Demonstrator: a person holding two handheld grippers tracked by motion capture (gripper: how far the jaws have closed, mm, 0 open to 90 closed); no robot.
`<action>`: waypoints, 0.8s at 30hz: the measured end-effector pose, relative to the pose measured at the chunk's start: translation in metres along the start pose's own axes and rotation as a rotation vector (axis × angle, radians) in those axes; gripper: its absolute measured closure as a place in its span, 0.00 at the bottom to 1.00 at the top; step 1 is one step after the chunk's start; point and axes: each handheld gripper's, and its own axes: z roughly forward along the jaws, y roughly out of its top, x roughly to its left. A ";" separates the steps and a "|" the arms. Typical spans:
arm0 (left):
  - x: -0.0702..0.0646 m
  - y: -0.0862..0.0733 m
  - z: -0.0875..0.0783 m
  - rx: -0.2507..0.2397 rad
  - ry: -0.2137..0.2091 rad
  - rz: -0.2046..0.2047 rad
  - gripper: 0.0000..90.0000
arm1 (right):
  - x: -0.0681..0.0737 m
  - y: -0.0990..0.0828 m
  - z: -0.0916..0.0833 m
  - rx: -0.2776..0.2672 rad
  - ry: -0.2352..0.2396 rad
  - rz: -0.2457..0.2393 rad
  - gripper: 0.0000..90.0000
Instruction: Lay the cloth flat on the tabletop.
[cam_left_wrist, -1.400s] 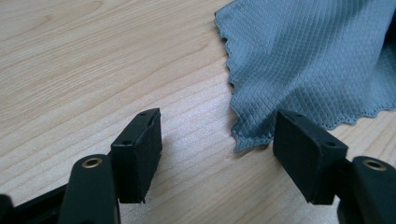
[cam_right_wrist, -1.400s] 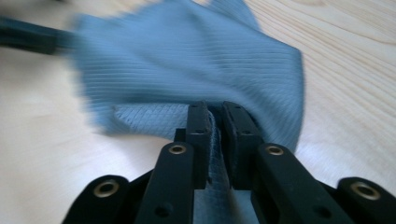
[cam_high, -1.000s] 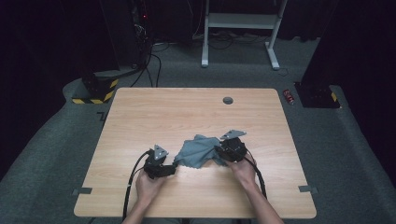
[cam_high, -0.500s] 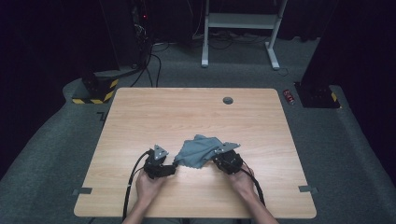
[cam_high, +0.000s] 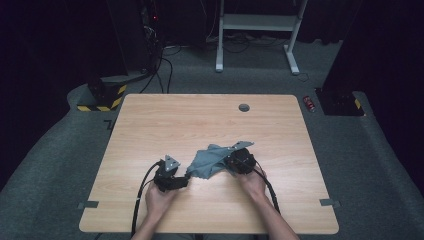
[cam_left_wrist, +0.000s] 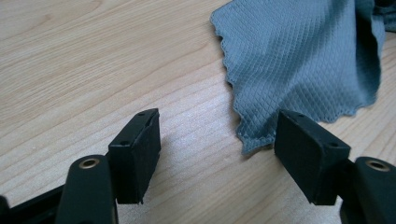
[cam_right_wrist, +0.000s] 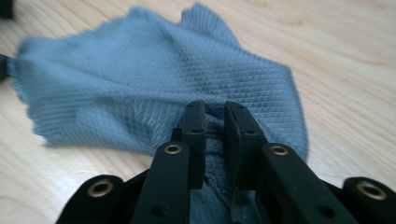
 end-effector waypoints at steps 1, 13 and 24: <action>0.000 0.000 0.000 0.000 0.001 0.001 0.36 | 0.001 -0.002 -0.012 -0.042 0.006 0.008 0.88; 0.000 0.000 0.000 -0.002 0.001 -0.001 0.36 | 0.009 -0.020 -0.009 -0.013 -0.025 -0.018 0.78; 0.000 0.000 0.000 -0.002 0.001 -0.002 0.36 | 0.004 -0.020 -0.013 -0.011 -0.027 -0.030 0.99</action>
